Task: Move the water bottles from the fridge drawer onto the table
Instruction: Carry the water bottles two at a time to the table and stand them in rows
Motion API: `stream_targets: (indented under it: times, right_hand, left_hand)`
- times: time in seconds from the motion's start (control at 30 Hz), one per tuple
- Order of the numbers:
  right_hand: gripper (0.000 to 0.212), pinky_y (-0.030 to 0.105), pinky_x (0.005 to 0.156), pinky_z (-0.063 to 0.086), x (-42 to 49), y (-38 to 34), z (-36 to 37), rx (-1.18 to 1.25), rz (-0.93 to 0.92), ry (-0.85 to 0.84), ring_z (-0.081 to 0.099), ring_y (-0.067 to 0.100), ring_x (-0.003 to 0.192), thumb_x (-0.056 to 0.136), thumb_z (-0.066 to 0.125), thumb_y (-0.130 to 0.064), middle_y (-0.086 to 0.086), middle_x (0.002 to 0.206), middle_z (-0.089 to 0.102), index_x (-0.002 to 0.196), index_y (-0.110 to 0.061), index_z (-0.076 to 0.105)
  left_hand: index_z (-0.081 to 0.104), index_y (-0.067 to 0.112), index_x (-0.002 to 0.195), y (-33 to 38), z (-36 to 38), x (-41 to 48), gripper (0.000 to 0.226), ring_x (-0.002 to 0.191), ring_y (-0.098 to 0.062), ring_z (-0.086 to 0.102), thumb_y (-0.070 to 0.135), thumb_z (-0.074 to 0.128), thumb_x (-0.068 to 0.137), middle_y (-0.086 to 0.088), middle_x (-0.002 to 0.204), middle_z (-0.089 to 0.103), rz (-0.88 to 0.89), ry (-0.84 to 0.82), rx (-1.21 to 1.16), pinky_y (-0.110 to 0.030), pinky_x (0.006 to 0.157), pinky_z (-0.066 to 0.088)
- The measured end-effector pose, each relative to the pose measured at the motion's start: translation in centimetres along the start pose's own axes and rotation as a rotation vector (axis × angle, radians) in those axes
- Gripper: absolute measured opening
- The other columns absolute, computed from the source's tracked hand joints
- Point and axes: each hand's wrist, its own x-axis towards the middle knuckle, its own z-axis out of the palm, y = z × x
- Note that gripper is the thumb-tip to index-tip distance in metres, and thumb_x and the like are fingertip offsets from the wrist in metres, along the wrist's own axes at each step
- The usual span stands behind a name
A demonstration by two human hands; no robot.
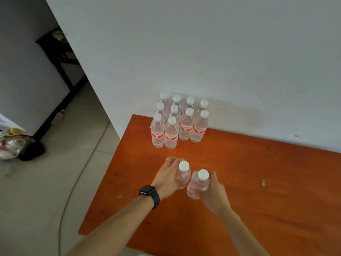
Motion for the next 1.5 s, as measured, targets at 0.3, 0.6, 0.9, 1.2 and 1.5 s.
stream_targets:
  times: [0.3,0.6,0.9,1.2,1.5]
  right_hand:
    - [0.073,0.019,0.068,0.053,11.4,-2.6,-3.1,0.043,-0.051,0.004,0.066,0.010,0.093,0.074,0.086,-0.028,-0.009,0.111,0.064,0.131,-0.024,0.041]
    - [0.080,0.015,0.070,0.053,17.1,-2.8,-3.4,0.178,-0.090,0.028,0.065,0.008,0.103,0.076,0.085,-0.029,-0.017,0.117,0.063,0.139,-0.034,0.037]
    - [0.083,0.022,0.091,0.045,17.5,-0.8,-1.9,0.132,0.049,-0.109,0.061,0.018,0.119,0.081,0.080,-0.040,-0.002,0.137,0.059,0.147,-0.021,0.033]
    - [0.077,0.029,0.092,0.050,18.8,-0.9,-0.4,0.146,0.060,-0.097,0.062,0.022,0.120,0.090,0.070,-0.040,0.000,0.140,0.058,0.151,-0.021,0.028]
    - [0.081,0.037,0.101,0.048,18.9,-1.1,-0.3,0.169,0.089,-0.128,0.057,0.023,0.127,0.092,0.069,-0.036,-0.002,0.146,0.053,0.155,-0.028,0.019]
  left_hand:
    - [0.035,0.045,0.130,2.9,-2.6,10.6,0.065,0.091,-0.026,0.062,0.018,0.072,0.083,0.004,0.113,0.049,-0.024,0.090,0.000,-0.040,0.072,0.060]
    - [0.018,0.045,0.148,3.0,-3.0,15.2,0.091,0.087,-0.023,0.065,0.005,0.071,0.085,0.000,0.121,0.059,-0.014,0.106,0.096,-0.036,0.064,0.061]
    - [0.051,0.021,0.130,4.4,-6.3,17.0,0.036,0.092,-0.029,0.065,0.028,0.062,0.096,-0.005,0.115,0.060,0.034,0.029,0.283,-0.042,0.071,0.056]
    - [0.054,0.019,0.122,4.0,-7.5,17.4,0.028,0.084,-0.029,0.066,0.028,0.061,0.097,-0.003,0.099,0.068,0.072,0.047,0.477,-0.043,0.067,0.057]
    - [0.053,0.021,0.123,4.3,-7.6,17.5,0.031,0.085,-0.026,0.066,0.027,0.063,0.094,-0.001,0.102,0.066,0.047,0.022,0.470,-0.043,0.069,0.058]
